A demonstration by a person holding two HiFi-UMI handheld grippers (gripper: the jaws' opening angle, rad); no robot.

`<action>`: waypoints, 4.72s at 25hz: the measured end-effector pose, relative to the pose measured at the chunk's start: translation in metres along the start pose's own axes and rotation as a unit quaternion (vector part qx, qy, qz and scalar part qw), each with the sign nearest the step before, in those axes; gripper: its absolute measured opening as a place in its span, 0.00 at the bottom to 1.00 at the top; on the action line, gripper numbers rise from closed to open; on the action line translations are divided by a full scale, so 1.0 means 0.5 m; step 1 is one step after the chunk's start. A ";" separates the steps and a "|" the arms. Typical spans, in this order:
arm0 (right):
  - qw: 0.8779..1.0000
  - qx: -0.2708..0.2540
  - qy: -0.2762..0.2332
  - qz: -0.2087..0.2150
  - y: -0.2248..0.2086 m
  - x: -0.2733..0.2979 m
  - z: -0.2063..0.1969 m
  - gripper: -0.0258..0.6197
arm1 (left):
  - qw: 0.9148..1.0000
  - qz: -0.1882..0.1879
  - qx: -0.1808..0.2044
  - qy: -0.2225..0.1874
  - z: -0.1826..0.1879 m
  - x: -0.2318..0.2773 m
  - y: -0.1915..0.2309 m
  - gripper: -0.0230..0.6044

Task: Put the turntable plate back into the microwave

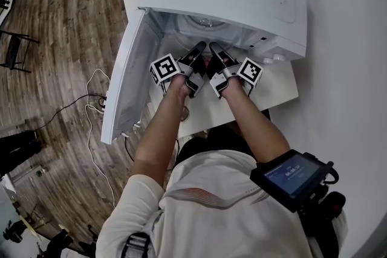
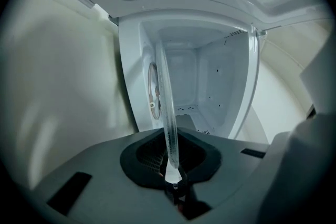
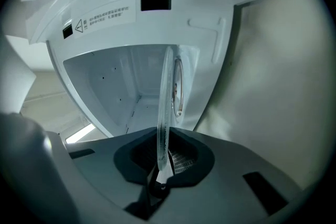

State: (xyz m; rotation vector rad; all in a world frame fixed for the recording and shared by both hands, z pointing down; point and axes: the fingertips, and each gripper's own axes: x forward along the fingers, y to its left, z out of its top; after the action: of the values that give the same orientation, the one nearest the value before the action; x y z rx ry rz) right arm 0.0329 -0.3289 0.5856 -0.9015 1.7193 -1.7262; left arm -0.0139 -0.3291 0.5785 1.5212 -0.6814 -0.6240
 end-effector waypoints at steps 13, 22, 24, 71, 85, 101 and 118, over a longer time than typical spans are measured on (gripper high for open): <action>1.000 -0.002 -0.022 -0.011 0.001 0.028 0.047 0.09 | 1.000 0.011 -0.003 0.011 0.020 0.051 0.000 0.10; 0.999 0.012 -0.030 -0.034 0.009 0.043 0.057 0.09 | 0.999 0.043 -0.007 0.014 0.036 0.066 0.002 0.11; 0.998 0.015 -0.038 -0.040 0.008 0.041 0.059 0.09 | 0.998 0.054 -0.008 0.017 0.037 0.069 0.003 0.11; 0.989 0.061 -0.065 -0.116 0.035 0.028 0.072 0.09 | 0.995 0.069 -0.074 -0.017 0.061 0.064 -0.020 0.10; 0.994 0.053 -0.054 -0.079 0.025 0.024 0.047 0.09 | 0.994 0.077 -0.081 -0.017 0.057 0.042 -0.011 0.10; 0.996 0.044 -0.038 -0.069 -0.011 0.006 0.035 0.09 | 0.995 0.057 -0.079 -0.021 0.017 0.019 0.022 0.14; 0.999 0.015 0.012 -0.050 -0.017 -0.037 -0.026 0.16 | 0.998 0.055 -0.020 0.005 -0.043 -0.022 0.008 0.23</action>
State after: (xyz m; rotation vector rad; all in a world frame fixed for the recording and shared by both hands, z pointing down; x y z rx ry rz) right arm 0.0354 -0.3058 0.5931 -0.9722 1.6837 -1.8301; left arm -0.0058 -0.3068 0.5837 1.4383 -0.7362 -0.5428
